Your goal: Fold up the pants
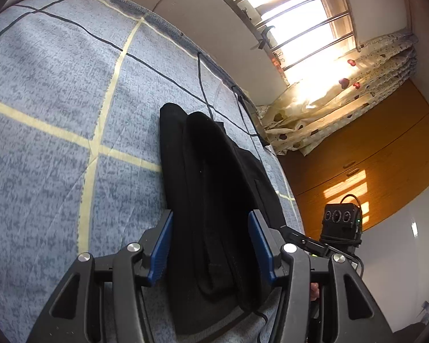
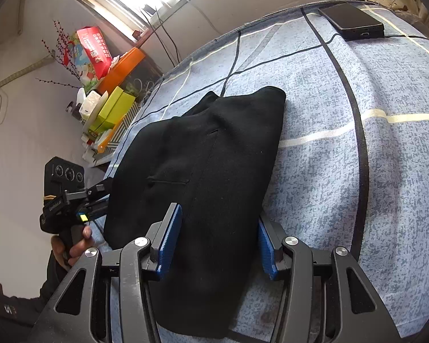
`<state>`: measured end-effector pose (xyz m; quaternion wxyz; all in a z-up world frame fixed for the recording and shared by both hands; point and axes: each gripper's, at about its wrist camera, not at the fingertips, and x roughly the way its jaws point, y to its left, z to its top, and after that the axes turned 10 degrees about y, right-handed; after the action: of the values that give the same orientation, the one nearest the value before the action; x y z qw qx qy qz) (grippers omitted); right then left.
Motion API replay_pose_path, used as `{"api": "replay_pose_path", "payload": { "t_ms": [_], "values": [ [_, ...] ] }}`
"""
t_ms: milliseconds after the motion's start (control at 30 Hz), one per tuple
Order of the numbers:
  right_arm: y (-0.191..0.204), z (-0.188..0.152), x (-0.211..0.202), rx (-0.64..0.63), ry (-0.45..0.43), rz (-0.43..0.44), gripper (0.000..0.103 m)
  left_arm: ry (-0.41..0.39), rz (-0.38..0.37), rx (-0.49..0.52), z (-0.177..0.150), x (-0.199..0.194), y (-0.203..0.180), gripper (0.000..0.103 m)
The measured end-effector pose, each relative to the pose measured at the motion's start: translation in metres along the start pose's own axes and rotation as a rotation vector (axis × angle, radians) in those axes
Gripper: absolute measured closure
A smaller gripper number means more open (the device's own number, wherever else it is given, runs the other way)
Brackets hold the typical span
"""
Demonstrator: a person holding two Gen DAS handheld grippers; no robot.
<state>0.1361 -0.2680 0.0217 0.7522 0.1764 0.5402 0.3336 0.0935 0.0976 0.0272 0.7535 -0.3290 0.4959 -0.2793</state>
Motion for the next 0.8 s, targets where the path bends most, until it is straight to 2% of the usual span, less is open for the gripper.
{"api": "replay_pose_path", "payload": {
  "t_ms": [100,267,433,500,567,600,700,733,800],
  "values": [
    [0.001,0.0,0.001,-0.004,-0.001,-0.002,0.052,-0.004,-0.02,-0.012,0.001,-0.001,0.002,0.047],
    [0.0,0.001,0.0,0.001,-0.001,0.006,0.052,0.006,-0.059,0.005,0.005,0.003,-0.003,0.038],
    [0.0,0.002,0.001,-0.001,0.003,0.001,0.052,0.037,0.052,0.056,0.009,0.019,-0.016,0.038],
    [0.0,0.002,0.001,-0.002,0.006,-0.004,0.053,0.035,0.073,0.067,0.009,0.022,-0.02,0.039],
    [0.002,0.003,0.002,-0.004,0.006,-0.014,0.056,0.034,0.088,0.085,0.008,0.025,-0.024,0.043],
    [0.003,0.003,0.002,0.0,0.004,-0.013,0.062,0.035,0.103,0.098,0.006,0.025,-0.025,0.047],
    [0.002,0.004,-0.001,0.003,-0.011,-0.013,0.078,0.03,0.168,0.123,0.002,0.025,-0.03,0.066],
    [0.003,0.004,-0.002,0.0,-0.015,-0.018,0.078,0.028,0.192,0.129,0.002,0.024,-0.031,0.07],
    [0.004,0.005,-0.002,-0.003,-0.014,-0.025,0.081,0.033,0.234,0.143,0.003,0.025,-0.035,0.071]
  ]
}}
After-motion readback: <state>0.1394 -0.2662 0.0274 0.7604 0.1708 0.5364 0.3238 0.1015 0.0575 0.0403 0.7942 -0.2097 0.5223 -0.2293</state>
